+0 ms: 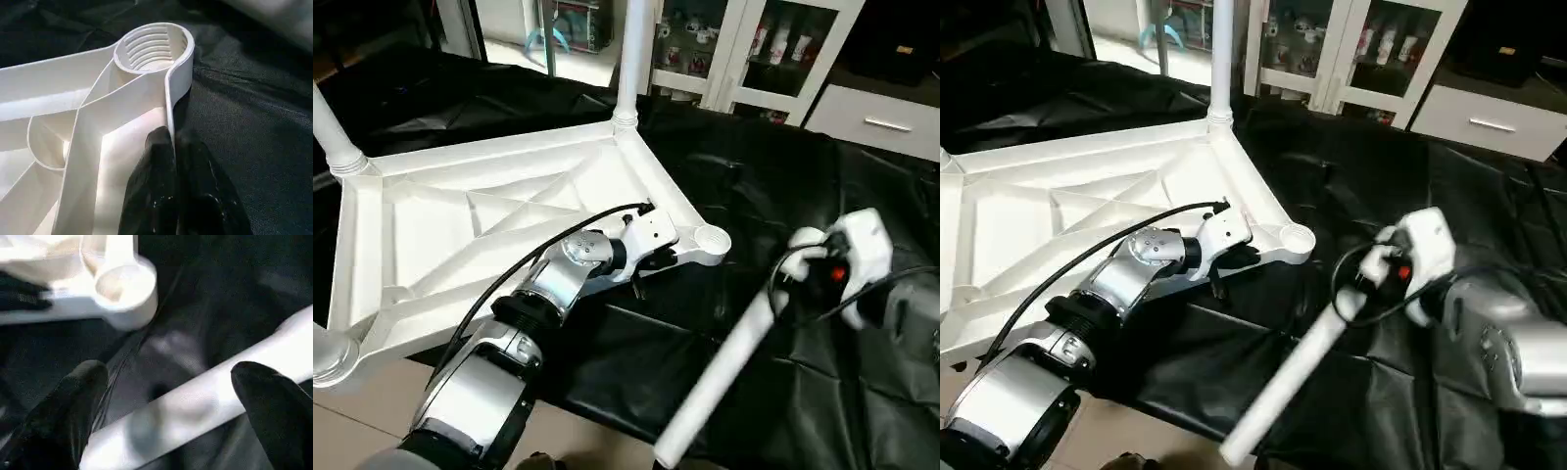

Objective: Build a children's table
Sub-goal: Rotate table base

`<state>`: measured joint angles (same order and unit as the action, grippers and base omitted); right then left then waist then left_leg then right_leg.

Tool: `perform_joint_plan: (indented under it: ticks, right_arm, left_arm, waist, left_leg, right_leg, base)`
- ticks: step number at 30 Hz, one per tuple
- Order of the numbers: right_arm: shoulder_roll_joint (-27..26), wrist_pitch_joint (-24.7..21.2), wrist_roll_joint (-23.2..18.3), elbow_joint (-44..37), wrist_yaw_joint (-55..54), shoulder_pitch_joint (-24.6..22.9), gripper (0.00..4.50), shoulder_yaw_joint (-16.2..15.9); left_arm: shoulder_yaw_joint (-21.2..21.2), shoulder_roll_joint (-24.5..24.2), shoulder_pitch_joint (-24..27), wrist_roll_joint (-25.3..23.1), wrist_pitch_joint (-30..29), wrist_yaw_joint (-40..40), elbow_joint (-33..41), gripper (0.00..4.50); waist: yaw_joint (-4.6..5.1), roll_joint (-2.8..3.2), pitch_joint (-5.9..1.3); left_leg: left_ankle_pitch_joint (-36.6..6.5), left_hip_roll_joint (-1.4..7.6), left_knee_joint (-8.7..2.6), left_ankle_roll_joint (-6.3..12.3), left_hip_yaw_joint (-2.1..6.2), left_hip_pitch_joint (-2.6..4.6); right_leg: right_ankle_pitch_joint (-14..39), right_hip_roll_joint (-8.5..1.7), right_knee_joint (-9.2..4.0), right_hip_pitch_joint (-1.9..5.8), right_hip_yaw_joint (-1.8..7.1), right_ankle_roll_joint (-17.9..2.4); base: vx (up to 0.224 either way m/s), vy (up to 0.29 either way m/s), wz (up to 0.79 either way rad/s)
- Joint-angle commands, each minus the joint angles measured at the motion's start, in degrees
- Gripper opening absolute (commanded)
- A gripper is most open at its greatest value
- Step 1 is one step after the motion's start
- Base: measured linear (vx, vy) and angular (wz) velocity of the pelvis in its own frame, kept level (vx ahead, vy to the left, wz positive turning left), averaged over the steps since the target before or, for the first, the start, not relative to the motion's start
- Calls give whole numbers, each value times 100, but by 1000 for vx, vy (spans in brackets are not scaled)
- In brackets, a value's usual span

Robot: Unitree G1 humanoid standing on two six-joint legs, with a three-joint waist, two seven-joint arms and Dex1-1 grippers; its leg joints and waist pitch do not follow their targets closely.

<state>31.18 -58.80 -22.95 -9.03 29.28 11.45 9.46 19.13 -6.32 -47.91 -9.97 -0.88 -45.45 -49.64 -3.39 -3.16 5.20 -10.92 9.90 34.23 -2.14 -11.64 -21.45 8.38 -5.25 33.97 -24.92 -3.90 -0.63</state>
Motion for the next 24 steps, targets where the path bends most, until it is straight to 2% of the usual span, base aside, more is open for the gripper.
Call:
perform_joint_plan:
  ticks: [1,2,3,5,8,10,11,12,16,17,18,21,23,24]
  right_arm:
    - [-24,-135,103,-18,-198,-120,444,-32]
    - [-61,-82,213,17,-290,-166,444,-76]
    - [-138,-76,291,55,-427,-193,444,-73]
    - [-241,-199,346,76,-657,-209,444,-33]
    - [-343,-423,406,116,-917,-282,444,18]
    - [-418,-565,435,105,-1036,-347,444,41]
    - [-471,-612,487,128,-1134,-383,444,47]
    - [-487,-663,576,138,-1247,-397,444,14]
    - [-488,-718,789,187,-1555,-236,444,-3]
    - [-538,-709,782,221,-1636,-115,444,84]
    - [-560,-823,764,266,-1675,6,444,136]
    - [-585,-938,751,280,-1717,57,444,175]
    - [-599,-1004,749,283,-1745,72,444,193]
    - [-674,-1158,712,336,-1810,108,444,279]
  left_arm:
    - [40,-41,84,-52,79,-16,81,0]
    - [44,-37,85,-50,75,-19,86,0]
    - [48,-36,88,-53,72,-25,100,0]
    - [58,-39,96,-61,63,-37,130,0]
    - [77,-54,98,-80,45,-56,163,0]
    - [74,-60,110,-75,31,-59,192,0]
    - [80,-64,133,-73,25,-66,220,0]
    - [83,-66,147,-74,25,-66,238,0]
    - [72,-82,133,-79,128,-56,222,0]
    - [77,-99,112,-74,265,-99,208,0]
    - [137,-148,112,-59,593,-299,231,0]
    - [190,-183,137,-43,797,-472,276,0]
    - [248,-219,165,-48,940,-596,325,0]
    - [388,-337,258,22,1336,-1094,433,0]
  waist:
    - [-42,-106,-425]
    - [-26,-115,-417]
    - [-14,-93,-405]
    - [-9,-112,-401]
    - [-17,-103,-402]
    - [-16,-107,-412]
    - [-16,-118,-419]
    - [-15,-106,-417]
    - [-11,-101,-403]
    - [-11,-80,-406]
    - [-5,-94,-417]
    - [-21,-116,-422]
    - [-28,-105,-420]
    - [-39,-114,-424]
  left_leg:
    - [-962,309,-382,447,167,69]
    - [-1022,303,-399,388,178,55]
    - [-1111,299,-402,328,173,75]
    - [-1195,290,-407,268,174,79]
    - [-1193,293,-421,233,189,79]
    - [-1166,297,-419,230,185,86]
    - [-1148,298,-421,241,196,61]
    - [-1134,298,-422,248,187,77]
    - [-1199,295,-433,179,186,93]
    - [-1216,288,-433,151,188,97]
    - [-1203,281,-428,144,188,78]
    - [-1084,286,-421,200,173,85]
    - [-1040,294,-424,210,172,87]
    - [-1003,297,-426,221,172,95]
  right_leg:
    - [1972,-378,-488,326,247,-952]
    - [2067,-372,-489,341,241,-891]
    - [2213,-371,-516,312,245,-842]
    - [2395,-375,-542,307,245,-758]
    - [2459,-378,-547,304,248,-666]
    - [2304,-374,-537,302,254,-696]
    - [2174,-380,-506,326,249,-718]
    - [2131,-375,-512,311,250,-737]
    - [2235,-367,-527,299,251,-746]
    - [2273,-373,-532,295,253,-743]
    - [2234,-374,-531,313,252,-740]
    - [1996,-373,-499,317,263,-759]
    - [1939,-379,-491,316,264,-785]
    - [1900,-379,-487,315,267,-803]
  base:
    - [0,0,0]
    - [0,0,0]
    - [0,0,0]
    - [0,0,0]
    - [0,0,0]
    - [0,0,0]
    - [0,0,0]
    - [0,0,0]
    - [0,0,0]
    - [0,0,0]
    - [0,0,0]
    - [0,0,0]
    - [0,0,0]
    - [0,0,0]
